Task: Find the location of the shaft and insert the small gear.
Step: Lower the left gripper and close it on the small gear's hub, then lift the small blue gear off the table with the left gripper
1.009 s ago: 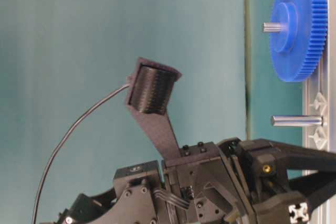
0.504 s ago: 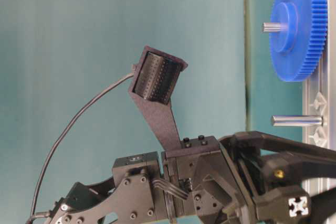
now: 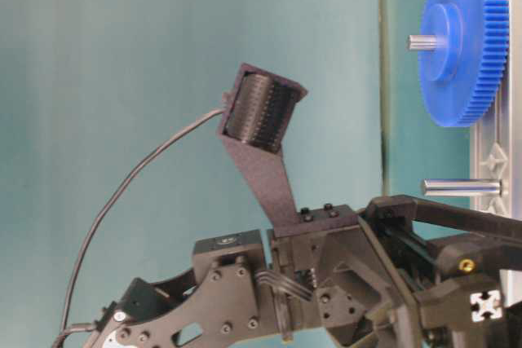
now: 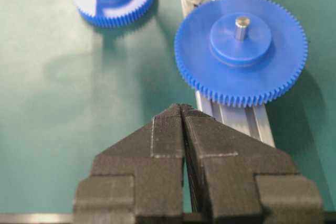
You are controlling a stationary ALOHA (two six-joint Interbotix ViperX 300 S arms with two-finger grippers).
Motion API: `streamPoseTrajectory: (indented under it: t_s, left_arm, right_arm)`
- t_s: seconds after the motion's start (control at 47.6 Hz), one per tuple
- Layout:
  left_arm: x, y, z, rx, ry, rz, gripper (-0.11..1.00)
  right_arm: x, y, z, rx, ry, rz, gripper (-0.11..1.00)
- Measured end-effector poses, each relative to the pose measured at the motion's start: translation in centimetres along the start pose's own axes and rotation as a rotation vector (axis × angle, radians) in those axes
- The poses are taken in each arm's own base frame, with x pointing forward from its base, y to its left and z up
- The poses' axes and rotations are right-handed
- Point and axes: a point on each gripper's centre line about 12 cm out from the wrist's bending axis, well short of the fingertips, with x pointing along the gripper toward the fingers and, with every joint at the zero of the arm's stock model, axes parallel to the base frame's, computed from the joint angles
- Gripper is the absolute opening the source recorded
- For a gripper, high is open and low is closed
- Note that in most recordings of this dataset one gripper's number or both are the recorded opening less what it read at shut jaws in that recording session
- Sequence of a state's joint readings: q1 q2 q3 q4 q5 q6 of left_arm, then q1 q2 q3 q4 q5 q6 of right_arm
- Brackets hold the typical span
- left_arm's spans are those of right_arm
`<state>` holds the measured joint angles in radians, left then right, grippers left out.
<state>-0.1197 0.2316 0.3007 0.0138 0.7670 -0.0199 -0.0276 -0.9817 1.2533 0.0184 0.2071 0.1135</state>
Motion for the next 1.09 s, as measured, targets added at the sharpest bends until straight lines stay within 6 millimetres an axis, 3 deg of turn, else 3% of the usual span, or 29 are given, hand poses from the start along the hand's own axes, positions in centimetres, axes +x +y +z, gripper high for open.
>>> streamPoseTrajectory:
  t_s: [1.093]
  left_arm:
    - [0.90,-0.01,0.04,-0.017,0.014,0.000,0.91]
  right_arm:
    - [0.03,-0.08,-0.43,0.001,0.006,-0.002,0.03]
